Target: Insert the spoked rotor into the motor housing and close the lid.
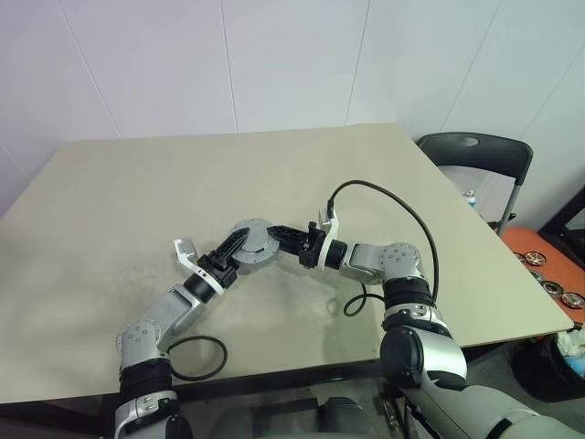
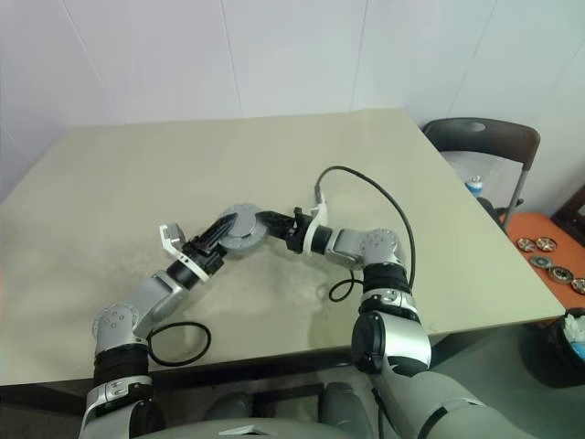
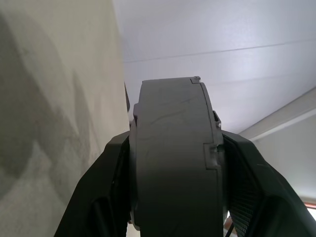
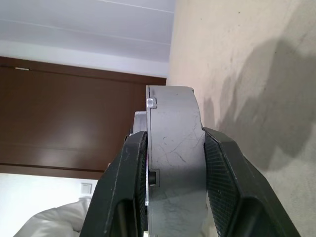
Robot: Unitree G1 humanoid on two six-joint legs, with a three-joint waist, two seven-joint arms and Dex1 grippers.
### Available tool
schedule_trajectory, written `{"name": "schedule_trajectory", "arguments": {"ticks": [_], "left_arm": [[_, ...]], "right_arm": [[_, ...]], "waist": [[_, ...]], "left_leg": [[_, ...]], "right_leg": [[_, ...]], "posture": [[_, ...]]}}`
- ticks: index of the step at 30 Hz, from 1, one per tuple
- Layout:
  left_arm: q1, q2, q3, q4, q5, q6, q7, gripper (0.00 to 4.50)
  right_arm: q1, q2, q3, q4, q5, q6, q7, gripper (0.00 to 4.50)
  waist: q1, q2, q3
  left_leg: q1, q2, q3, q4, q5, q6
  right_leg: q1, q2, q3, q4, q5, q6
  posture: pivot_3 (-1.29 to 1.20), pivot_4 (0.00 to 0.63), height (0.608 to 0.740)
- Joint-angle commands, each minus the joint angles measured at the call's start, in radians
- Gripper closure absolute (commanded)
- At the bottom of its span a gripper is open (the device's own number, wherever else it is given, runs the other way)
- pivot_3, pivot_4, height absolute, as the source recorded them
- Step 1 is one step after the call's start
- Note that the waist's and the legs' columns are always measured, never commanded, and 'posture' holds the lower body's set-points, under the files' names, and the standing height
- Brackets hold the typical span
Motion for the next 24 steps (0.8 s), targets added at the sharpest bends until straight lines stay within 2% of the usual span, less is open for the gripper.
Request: {"name": "schedule_trajectory", "arguments": {"ticks": [1,24], "left_arm": [[-0.001,0.001,-0.084,-0.037,0.028,0.068,-0.021,2.14],[-0.025,0.001,-0.086,-0.064,0.012,0.064,-0.015,2.32]], "right_arm": [[-0.026,0.021,0.039,-0.041,-0.007,-0.015,-0.012,3.18],[-0.014,0.021,0.058,-0.061,-0.014,-0.027,0.003,3.18]], "waist": [[0.0,0.0,0.0],[0.0,0.0,0.0]], "left_leg": [[0.0,0.0,0.0,0.0,0.0,0.0],[0.0,0.002,0.0,0.0,0.0,0.0]], "right_leg": [[0.0,0.0,0.0,0.0,0.0,0.0],[0.0,-0.001,0.0,0.0,0.0,0.0]], "posture": [[0.0,0.0,0.74],[0.0,0.0,0.74]]}}
